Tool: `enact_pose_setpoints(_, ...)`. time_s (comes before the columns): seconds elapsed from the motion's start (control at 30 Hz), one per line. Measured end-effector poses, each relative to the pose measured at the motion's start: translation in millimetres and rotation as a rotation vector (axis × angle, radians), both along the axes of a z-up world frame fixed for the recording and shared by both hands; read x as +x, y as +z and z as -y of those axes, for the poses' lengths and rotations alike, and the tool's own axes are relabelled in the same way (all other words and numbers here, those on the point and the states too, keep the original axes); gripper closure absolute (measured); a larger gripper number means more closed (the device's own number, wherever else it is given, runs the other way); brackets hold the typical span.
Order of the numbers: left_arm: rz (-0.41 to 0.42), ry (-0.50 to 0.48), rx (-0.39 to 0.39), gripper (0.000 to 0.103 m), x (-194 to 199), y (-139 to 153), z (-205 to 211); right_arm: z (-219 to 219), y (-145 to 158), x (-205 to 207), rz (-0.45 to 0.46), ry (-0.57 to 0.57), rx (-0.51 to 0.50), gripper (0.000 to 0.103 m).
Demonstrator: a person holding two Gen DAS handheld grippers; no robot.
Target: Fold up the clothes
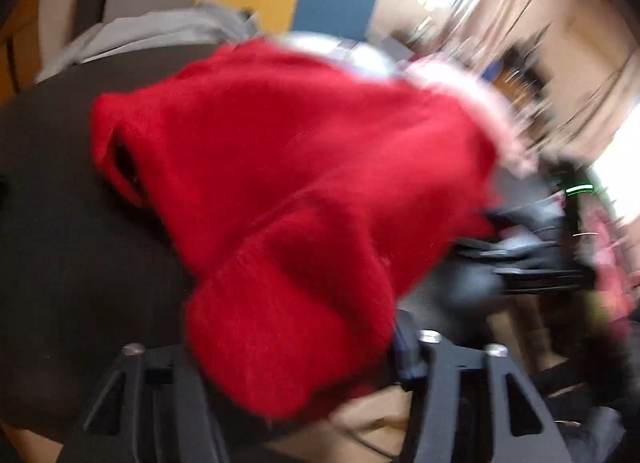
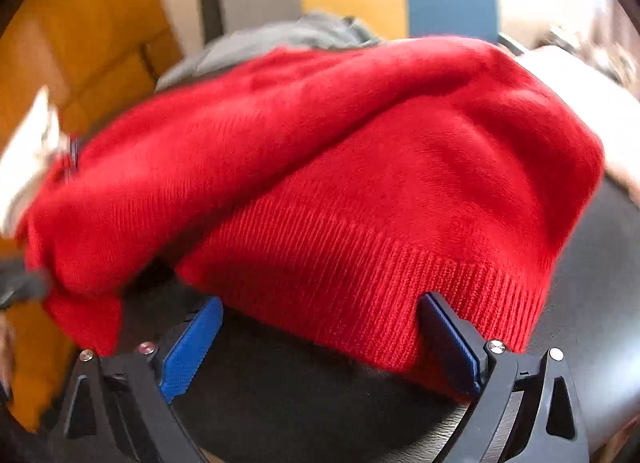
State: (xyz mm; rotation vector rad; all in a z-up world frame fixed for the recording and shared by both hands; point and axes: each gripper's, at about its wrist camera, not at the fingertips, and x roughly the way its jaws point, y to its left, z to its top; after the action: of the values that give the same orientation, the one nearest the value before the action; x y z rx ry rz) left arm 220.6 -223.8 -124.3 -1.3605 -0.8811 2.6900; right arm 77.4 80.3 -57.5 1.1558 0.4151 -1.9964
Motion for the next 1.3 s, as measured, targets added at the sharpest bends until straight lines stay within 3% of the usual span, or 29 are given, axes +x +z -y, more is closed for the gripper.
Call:
enact_pose_setpoints(0.07,0.043,0.035,0.025,0.091,-9,-9,10,-7,0,-2,-0.007,0.023,0.055,0.003)
enact_pose_setpoints(0.17,-0.078,0.095,0.381,0.094,3,-7,51,-28,4,-13,0.010,-0.019,0.072,0.003)
enact_pose_setpoints(0.27,-0.225,-0.026,0.666,0.094,17,7,69,-60,8,-25,0.039,-0.087,0.019,0.003)
enact_pose_setpoints(0.33,-0.282,-0.067,0.794,0.093,27,11,78,-73,10,-30,0.059,-0.110,-0.029,0.003)
enact_pose_setpoints(0.37,-0.291,-0.084,0.819,0.093,32,11,80,-80,11,-33,0.080,-0.120,-0.054,0.003)
enact_pose_setpoints(0.47,-0.232,-0.019,0.741,0.078,51,5,92,-99,14,-40,0.099,-0.151,-0.028,0.003)
enact_pose_setpoints(0.53,-0.173,0.036,0.672,0.077,63,-5,94,-109,15,-44,0.079,-0.167,0.026,0.003)
enact_pose_setpoints(0.6,-0.124,0.116,0.614,0.075,72,-17,104,-121,17,-47,0.084,-0.181,0.018,0.003)
enact_pose_setpoints(0.77,-0.089,0.340,0.458,0.067,96,-24,136,-143,29,-58,0.087,-0.256,-0.084,0.003)
enact_pose_setpoints(0.9,-0.106,0.426,0.319,0.060,99,-3,165,-139,48,-47,0.049,-0.256,-0.208,0.003)
enact_pose_setpoints(1.0,-0.071,0.483,0.366,0.056,90,-8,181,-105,66,-25,0.021,-0.209,-0.279,0.003)
enact_pose_setpoints(1.1,-0.029,0.540,0.392,0.055,78,-21,198,-60,68,-20,-0.027,-0.166,-0.274,0.002)
enact_pose_setpoints(1.17,0.002,0.557,0.364,0.055,75,-27,204,-39,60,-31,-0.043,-0.155,-0.248,0.002)
enact_pose_setpoints(1.3,-0.040,0.587,0.357,0.054,38,-35,192,-3,26,-37,-0.033,-0.142,-0.235,0.002)
